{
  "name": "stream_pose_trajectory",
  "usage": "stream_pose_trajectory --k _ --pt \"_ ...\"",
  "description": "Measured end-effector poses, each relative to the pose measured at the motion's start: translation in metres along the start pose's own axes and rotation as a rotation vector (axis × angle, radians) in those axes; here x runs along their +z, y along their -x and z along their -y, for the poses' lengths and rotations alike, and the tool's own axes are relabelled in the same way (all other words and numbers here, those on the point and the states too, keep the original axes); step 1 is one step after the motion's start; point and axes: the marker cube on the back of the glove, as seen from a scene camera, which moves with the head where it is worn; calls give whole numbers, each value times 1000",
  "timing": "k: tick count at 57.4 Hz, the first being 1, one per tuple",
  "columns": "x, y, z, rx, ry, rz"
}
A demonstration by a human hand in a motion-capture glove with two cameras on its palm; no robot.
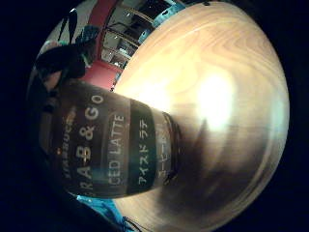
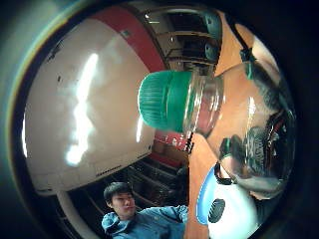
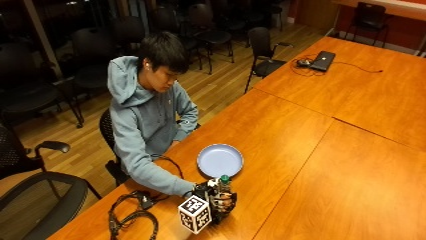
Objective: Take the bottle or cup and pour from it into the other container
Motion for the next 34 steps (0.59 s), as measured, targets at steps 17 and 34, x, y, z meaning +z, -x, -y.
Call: stream_pose_trajectory --k 17,34 --pt "5 35 -8 -29 133 -142" --pt "40 108 -47 -187 473 -677"
